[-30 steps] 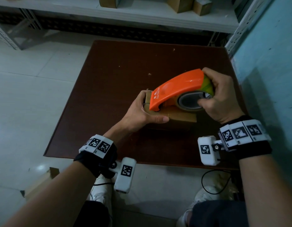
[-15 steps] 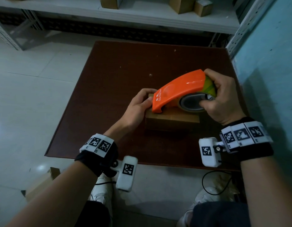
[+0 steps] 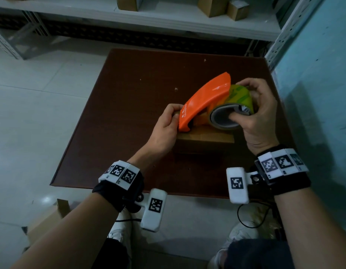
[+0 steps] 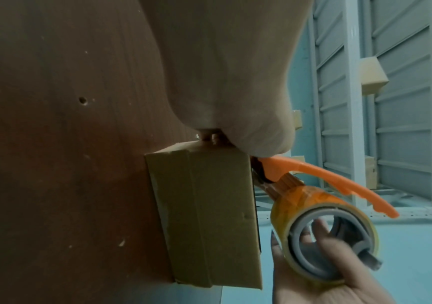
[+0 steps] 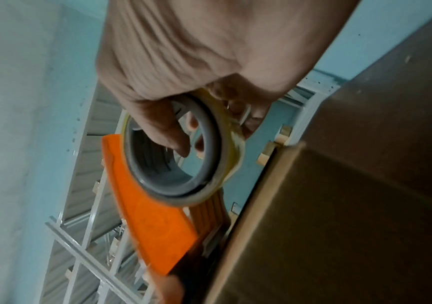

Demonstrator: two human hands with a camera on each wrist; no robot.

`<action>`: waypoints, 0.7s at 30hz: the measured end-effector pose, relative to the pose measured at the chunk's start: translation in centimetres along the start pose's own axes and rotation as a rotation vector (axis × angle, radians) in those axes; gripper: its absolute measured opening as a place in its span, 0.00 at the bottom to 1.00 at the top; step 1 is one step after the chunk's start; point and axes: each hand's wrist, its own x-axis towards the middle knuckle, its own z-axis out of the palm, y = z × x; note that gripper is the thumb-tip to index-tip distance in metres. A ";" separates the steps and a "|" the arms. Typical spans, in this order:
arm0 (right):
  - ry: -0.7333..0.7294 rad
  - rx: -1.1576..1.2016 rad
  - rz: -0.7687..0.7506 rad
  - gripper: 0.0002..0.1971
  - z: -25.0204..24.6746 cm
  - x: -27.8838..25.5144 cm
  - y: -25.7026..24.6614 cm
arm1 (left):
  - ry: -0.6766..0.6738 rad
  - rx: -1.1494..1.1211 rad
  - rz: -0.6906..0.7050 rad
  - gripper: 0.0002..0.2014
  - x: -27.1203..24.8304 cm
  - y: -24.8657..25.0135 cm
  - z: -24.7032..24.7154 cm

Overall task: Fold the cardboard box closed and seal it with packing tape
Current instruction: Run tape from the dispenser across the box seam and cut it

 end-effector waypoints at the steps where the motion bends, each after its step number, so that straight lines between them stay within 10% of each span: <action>1: 0.052 0.041 0.049 0.31 0.5 -0.3 0.0 | 0.004 0.002 0.003 0.14 0.0 -0.1 0.0; 10: 0.398 0.289 0.345 0.27 3.7 -2.1 -0.4 | 0.049 -0.030 0.006 0.14 0.0 -0.4 0.4; 21: 0.295 -0.178 0.070 0.14 2.2 -1.5 -0.8 | 0.066 0.028 0.061 0.14 -0.1 -0.7 0.6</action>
